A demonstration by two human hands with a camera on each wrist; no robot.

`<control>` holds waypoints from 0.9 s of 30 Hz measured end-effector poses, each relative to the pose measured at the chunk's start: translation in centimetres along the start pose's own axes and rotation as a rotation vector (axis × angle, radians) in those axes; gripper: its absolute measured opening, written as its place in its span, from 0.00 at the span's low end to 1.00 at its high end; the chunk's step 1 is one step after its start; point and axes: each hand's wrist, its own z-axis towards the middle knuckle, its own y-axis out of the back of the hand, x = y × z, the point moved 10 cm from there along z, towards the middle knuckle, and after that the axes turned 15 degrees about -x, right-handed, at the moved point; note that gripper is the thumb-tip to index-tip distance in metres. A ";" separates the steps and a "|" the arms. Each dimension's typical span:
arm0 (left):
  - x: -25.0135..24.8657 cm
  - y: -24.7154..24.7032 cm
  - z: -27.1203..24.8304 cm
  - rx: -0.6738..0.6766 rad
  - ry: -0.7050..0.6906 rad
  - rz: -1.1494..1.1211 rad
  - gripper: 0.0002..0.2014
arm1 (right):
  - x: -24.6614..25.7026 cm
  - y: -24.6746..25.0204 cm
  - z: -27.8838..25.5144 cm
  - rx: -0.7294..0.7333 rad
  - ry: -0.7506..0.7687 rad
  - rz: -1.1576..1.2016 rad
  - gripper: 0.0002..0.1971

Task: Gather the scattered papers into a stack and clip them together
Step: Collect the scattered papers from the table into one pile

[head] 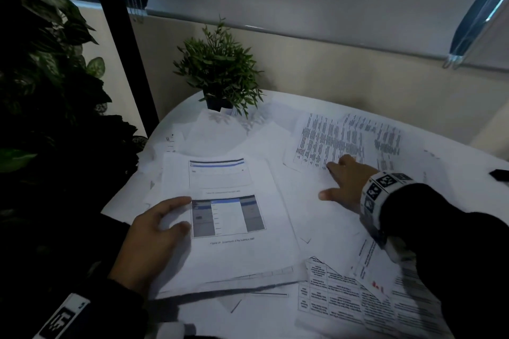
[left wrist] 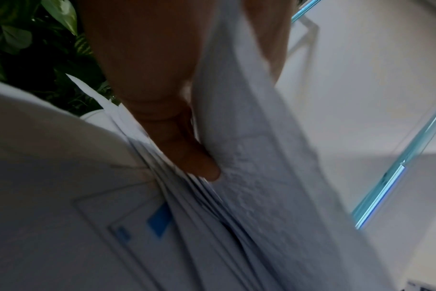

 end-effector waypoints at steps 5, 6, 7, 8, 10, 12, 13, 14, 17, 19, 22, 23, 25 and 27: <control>0.3 -0.3 -0.2 0.038 0.048 0.002 0.21 | 1.9 0.9 -0.8 -0.048 0.055 0.026 0.36; 0.1 -0.4 -0.2 0.038 0.032 0.016 0.22 | 2.4 1.1 -1.2 -0.068 0.076 0.009 0.32; -0.2 -0.4 -0.2 0.036 0.016 0.028 0.22 | 3.0 1.6 -1.6 -0.106 0.107 -0.011 0.27; -0.1 -0.3 -0.1 0.029 0.004 0.034 0.23 | 3.2 1.6 -2.1 -0.124 0.125 -0.030 0.25; 0.1 -0.1 0.2 0.022 0.009 0.023 0.22 | 3.2 0.8 -2.9 -0.095 0.130 -0.010 0.28; 0.0 0.0 0.3 0.019 -0.008 0.032 0.22 | 2.5 -0.9 -3.5 0.013 0.087 0.059 0.43; 0.0 0.1 0.4 0.018 -0.020 0.045 0.22 | 2.2 -1.4 -3.6 0.042 0.075 0.070 0.49; 0.0 0.2 0.5 0.006 -0.030 0.053 0.21 | 2.2 -1.6 -3.7 0.045 0.074 0.065 0.51; -0.4 0.3 0.4 -0.007 -0.038 0.062 0.18 | 3.0 -1.1 -3.8 0.014 0.098 0.023 0.50; -0.4 0.1 0.3 0.007 -0.024 0.072 0.19 | 4.2 -0.8 -4.3 -0.009 0.140 0.006 0.42; 0.1 0.3 0.1 0.006 0.033 0.063 0.20 | 4.1 1.7 -4.5 -0.160 0.128 0.010 0.12; 0.1 0.2 0.0 0.004 0.051 0.062 0.20 | 3.3 3.2 -4.6 -0.216 0.070 0.044 0.12; 0.8 -0.2 -0.1 0.022 0.137 0.005 0.20 | 2.7 7.1 -5.4 -0.361 -0.001 0.140 0.23; 1.2 -0.6 -0.6 0.015 0.266 -0.141 0.13 | 6.3 9.4 -7.3 -0.418 0.191 0.210 0.33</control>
